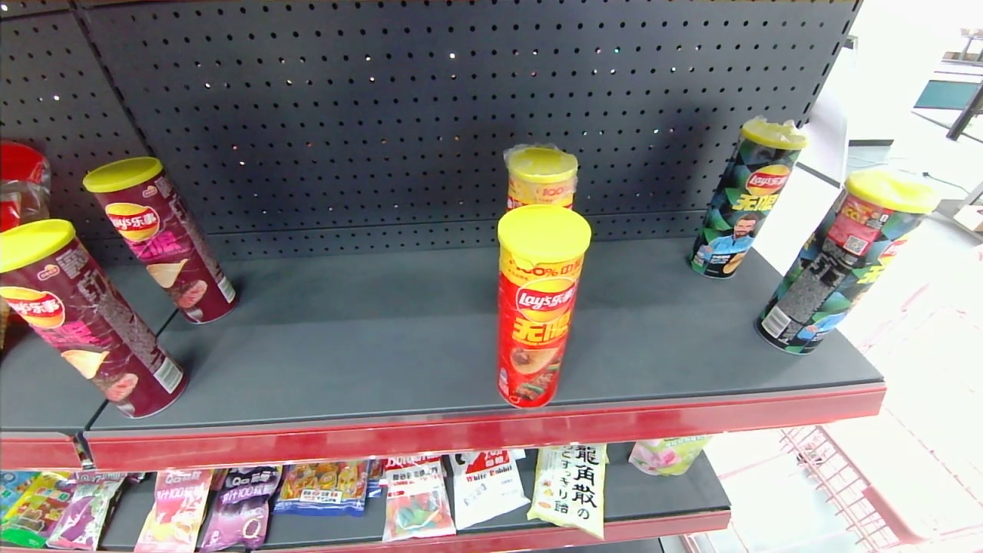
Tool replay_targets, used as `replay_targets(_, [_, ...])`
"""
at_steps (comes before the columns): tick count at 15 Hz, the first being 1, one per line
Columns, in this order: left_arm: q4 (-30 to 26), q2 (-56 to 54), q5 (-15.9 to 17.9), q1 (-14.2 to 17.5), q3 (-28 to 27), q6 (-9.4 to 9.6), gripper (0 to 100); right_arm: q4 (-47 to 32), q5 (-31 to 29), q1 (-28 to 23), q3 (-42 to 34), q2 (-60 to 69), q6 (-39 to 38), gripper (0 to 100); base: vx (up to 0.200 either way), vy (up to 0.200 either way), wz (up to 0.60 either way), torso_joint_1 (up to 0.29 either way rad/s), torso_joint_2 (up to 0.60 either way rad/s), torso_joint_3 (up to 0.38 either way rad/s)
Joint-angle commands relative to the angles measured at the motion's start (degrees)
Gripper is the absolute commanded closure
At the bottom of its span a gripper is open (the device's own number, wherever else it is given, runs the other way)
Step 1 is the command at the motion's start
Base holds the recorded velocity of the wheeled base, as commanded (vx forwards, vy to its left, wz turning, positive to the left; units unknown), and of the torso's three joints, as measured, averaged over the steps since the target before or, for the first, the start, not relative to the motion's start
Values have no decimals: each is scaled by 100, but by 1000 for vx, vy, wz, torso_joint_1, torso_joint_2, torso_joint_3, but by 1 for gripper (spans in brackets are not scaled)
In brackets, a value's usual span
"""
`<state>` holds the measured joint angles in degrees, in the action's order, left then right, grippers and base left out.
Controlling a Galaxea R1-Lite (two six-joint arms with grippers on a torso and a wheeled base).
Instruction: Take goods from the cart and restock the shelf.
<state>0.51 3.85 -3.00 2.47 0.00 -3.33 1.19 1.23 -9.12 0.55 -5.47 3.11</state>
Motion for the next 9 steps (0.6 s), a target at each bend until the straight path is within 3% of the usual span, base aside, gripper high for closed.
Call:
replay_targets(1, [-7,-157,36,-362,0,-10,0,-119,-343,-2,-55,-15,-425,0,0,0,0,0,0,0])
replay_targets(4, [-7,-332,54,-309,0,-10,0,-119,-132,165,-55,-50,-223,0,0,0,0,0,0,0])
replay_targets(6, [-7,-385,45,-291,0,-28,0,-119,-123,1044,-46,-42,-232,0,0,0,0,0,0,0])
replay_targets(7, [-7,-385,45,-291,0,-28,0,-119,-132,1149,-46,20,-223,0,0,0,0,0,0,0])
replay_targets(9, [-7,-385,45,-291,0,-28,0,-119,-185,868,-55,495,-258,0,0,0,0,0,0,0])
